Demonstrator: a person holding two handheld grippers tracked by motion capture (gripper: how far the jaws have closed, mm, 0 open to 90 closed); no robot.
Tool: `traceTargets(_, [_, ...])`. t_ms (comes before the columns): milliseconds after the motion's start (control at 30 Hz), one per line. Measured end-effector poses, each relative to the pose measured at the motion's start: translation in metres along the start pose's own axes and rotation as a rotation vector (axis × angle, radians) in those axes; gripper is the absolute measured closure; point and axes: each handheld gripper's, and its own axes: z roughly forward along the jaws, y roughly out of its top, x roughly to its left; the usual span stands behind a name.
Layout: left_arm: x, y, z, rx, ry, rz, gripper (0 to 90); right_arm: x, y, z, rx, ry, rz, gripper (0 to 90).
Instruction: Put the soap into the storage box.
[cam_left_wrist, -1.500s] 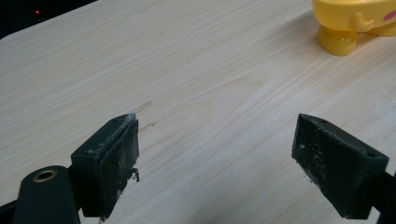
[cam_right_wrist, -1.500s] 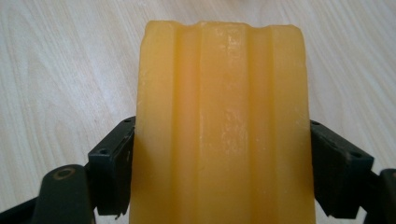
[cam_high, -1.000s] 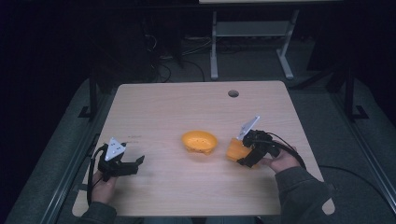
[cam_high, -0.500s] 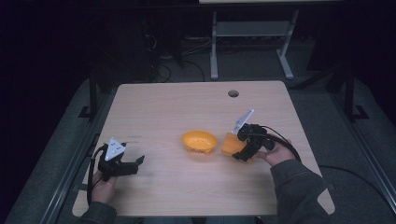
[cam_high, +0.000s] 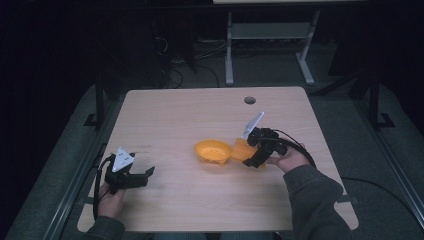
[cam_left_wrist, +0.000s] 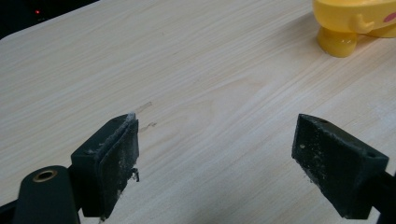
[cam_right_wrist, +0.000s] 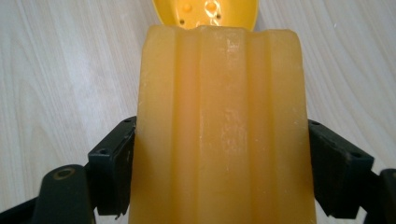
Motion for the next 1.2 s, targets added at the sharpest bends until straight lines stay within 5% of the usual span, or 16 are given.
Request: traceTargets(1200, [0.001, 0.0, -0.001, -0.009, 0.0, -0.006, 14.1, -0.005, 0.058, 0.009, -0.032, 0.042, -0.089, 20.3])
